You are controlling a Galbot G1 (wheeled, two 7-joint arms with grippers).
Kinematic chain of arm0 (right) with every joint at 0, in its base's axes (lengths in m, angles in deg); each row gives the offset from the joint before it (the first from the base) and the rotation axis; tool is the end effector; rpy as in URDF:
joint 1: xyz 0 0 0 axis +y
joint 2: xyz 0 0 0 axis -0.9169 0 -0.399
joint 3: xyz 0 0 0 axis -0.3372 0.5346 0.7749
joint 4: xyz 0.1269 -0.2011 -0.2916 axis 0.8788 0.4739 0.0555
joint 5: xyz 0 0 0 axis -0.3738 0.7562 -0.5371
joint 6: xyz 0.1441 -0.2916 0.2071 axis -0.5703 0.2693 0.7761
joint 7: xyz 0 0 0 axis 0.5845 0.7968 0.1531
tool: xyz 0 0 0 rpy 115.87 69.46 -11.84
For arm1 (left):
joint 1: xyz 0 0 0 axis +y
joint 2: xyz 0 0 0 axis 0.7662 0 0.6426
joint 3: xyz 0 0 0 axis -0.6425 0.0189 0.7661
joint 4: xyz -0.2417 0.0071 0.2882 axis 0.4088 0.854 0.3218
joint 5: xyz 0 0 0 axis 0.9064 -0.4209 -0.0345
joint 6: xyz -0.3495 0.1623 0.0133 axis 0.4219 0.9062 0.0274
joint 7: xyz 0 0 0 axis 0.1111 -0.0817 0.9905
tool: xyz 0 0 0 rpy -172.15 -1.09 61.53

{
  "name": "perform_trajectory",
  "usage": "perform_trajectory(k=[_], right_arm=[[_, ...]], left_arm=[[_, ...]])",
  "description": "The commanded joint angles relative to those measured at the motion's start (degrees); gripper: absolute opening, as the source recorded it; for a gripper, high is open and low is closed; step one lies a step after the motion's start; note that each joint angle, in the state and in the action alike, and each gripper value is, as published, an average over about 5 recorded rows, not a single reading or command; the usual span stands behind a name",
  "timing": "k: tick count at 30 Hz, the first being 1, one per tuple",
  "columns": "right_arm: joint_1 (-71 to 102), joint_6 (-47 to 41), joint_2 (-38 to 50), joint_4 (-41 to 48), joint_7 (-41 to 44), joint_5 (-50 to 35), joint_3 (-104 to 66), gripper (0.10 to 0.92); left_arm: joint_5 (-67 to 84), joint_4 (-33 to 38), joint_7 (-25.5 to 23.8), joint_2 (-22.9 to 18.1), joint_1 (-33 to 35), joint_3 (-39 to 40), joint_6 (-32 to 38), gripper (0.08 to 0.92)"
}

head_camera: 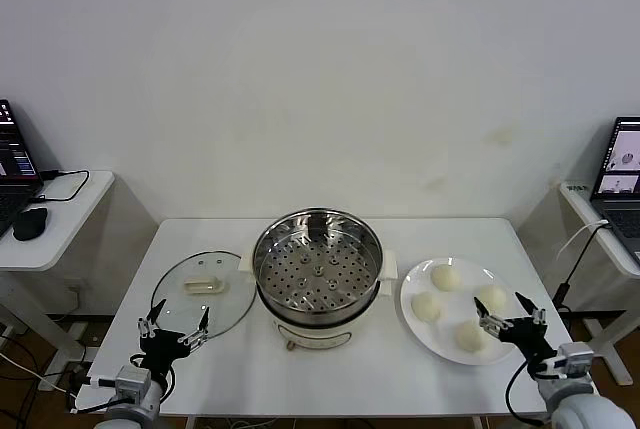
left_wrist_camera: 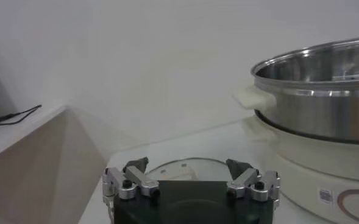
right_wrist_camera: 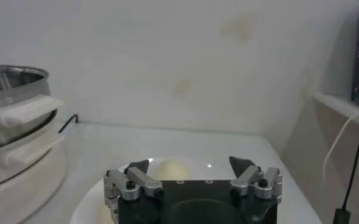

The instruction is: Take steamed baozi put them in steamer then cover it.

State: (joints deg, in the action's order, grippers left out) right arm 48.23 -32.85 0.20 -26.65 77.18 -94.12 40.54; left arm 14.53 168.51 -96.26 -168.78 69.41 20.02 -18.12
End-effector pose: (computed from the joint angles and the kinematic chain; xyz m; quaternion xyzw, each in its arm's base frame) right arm 0.2528 -0.2119 -0.2859 0.0318 -0.9855 0.0952 0.1364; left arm 0.2019 0.1024 -0.3303 -0.0234 -0.9820 -0.1302 0.1345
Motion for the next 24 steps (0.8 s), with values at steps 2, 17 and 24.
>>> perform_trajectory(k=[2, 17, 24], right_arm=[[-10.38, -3.32, 8.59, 4.04, 10.94, 12.19, -1.37, 0.823], [-44.04, 3.55, 22.88, 18.23, 65.46, 46.69, 16.53, 0.823], [-51.71, 6.78, 24.90, 20.51, 68.13, 53.50, 31.89, 0.823]], left_arm=[[-0.37, 0.07, -0.07, 0.07, 0.00, -0.02, -0.05, 0.823], [-2.36, 4.46, 0.11, -0.56, 2.89, -0.76, 0.21, 0.823], [-2.37, 5.72, 0.18, -0.91, 3.88, -1.28, 0.41, 0.823]])
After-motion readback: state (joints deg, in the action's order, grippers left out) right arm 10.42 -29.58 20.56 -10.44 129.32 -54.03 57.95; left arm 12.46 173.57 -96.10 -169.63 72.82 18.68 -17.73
